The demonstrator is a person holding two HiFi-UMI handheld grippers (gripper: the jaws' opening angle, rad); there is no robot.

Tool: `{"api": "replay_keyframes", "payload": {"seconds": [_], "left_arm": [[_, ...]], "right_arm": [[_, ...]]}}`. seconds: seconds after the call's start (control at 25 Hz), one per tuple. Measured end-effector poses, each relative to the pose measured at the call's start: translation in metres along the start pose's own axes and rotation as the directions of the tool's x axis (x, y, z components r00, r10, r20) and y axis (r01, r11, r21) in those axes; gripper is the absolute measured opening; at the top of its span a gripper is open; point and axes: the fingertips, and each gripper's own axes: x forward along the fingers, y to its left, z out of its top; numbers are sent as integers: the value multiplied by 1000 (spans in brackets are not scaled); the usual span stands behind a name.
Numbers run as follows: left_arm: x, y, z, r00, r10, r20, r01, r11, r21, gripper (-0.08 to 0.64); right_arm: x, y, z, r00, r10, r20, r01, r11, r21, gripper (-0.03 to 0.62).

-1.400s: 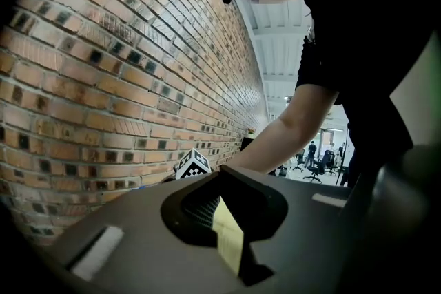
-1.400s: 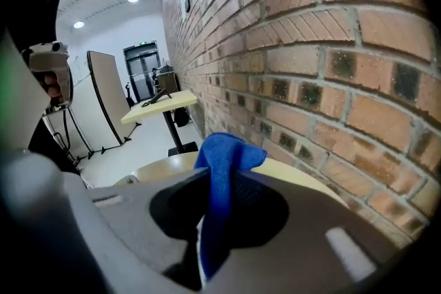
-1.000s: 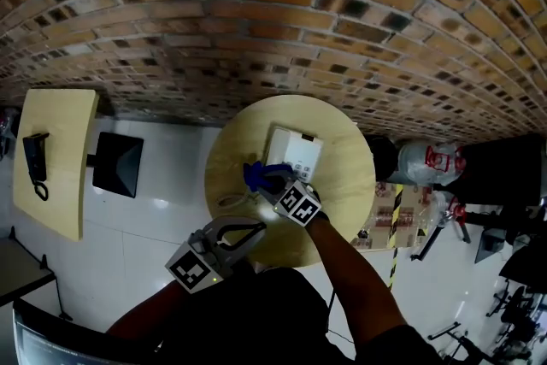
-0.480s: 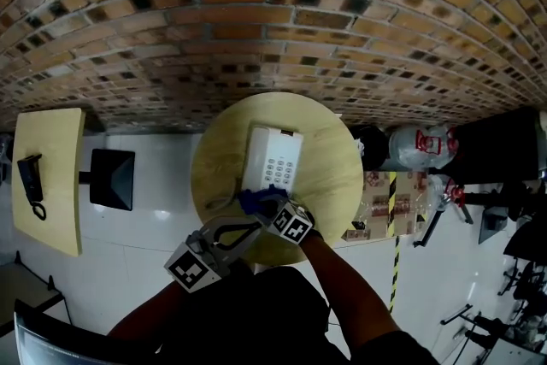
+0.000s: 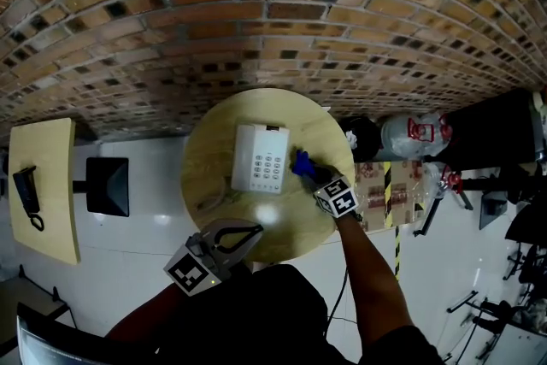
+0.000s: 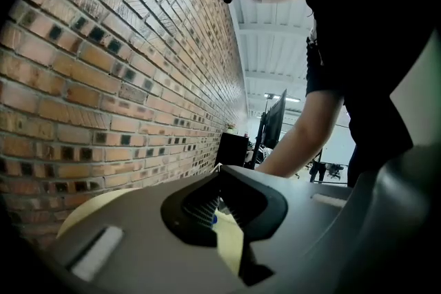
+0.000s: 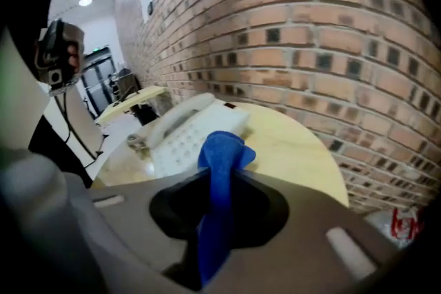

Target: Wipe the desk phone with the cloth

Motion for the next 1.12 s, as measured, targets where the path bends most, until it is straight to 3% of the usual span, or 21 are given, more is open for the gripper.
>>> {"api": "replay_keyframes", "payload": {"seconds": [0.12, 0.24, 0.52, 0.72, 0.8, 0.88, 1.0, 1.12], "left_arm": [[-4, -1, -9, 1000, 7, -28, -7, 1000, -16, -7], [-8, 1, -11, 1000, 9, -21, -9, 1000, -5, -8], [-7, 4, -17, 999, 15, -30, -16, 999, -30, -8], [-4, 2, -11, 1000, -26, -12, 27, 997, 77, -8], [-4, 2, -9, 999, -37, -10, 38, 993, 111, -8], [-6, 4, -14, 1000, -13, -28, 14, 999, 32, -8], [-4, 4, -6, 999, -32, -10, 33, 997, 67, -6], [-3, 3, -1, 1000, -17, 1, 17, 1000, 5, -6]], "right_arm": [[-1, -49, -16, 993, -112, -42, 115, 990, 85, 61], [7, -69, -37, 979, -156, -132, 177, 970, 164, 61], [23, -68, -45, 979, -150, -139, 183, 944, 274, 95], [26, -65, -44, 977, -130, -168, 166, 961, 223, 191], [22, -67, -36, 979, -142, -145, 172, 960, 223, 213], [14, -68, -23, 981, -163, -103, 182, 958, 221, 242], [-2, -64, -4, 983, -181, -42, 186, 961, 206, 282], [-29, -50, 31, 979, -186, 82, 167, 966, 199, 282]]}}
